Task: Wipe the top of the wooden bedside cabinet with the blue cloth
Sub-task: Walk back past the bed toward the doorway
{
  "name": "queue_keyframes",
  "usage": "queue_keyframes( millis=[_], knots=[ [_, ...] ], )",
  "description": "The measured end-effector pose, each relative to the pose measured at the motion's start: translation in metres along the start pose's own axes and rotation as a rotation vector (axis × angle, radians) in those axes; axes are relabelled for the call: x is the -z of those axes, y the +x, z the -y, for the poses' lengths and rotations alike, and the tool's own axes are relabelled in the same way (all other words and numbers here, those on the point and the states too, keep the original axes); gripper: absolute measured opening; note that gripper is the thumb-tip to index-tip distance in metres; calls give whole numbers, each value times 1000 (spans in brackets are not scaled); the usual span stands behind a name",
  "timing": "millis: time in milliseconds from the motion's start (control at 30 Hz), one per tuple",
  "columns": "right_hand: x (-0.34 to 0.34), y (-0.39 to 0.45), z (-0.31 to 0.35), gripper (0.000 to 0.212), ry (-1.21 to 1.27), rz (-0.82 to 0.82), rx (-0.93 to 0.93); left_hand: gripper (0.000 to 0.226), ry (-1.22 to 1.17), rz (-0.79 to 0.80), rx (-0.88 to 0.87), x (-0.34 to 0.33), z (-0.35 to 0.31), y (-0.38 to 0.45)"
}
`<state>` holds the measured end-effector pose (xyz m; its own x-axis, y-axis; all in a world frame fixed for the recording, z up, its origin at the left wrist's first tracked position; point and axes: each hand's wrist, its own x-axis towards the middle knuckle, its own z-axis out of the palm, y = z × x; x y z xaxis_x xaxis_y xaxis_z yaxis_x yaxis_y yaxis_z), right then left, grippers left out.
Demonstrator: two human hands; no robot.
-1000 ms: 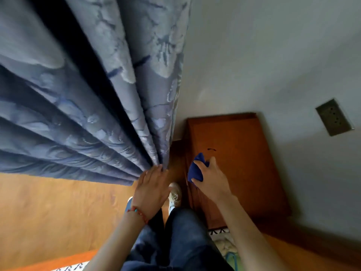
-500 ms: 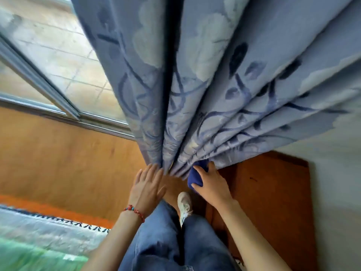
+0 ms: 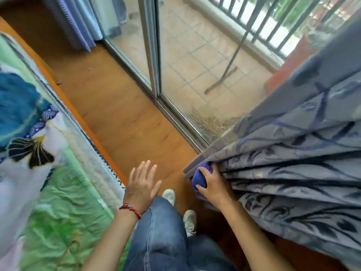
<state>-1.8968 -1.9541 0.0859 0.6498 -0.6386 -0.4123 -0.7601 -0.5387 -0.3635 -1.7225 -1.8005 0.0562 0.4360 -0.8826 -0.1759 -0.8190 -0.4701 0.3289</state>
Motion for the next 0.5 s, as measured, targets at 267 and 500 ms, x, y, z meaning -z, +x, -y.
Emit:
queue_keyframes(
  millis=[267, 500],
  knots=[
    [15, 73, 75, 51, -249, 76, 229, 66, -58, -58, 230, 18, 67, -5],
    [32, 135, 138, 53, -331, 131, 343, 53, -77, -109, 333, 46, 117, 15]
  ],
)
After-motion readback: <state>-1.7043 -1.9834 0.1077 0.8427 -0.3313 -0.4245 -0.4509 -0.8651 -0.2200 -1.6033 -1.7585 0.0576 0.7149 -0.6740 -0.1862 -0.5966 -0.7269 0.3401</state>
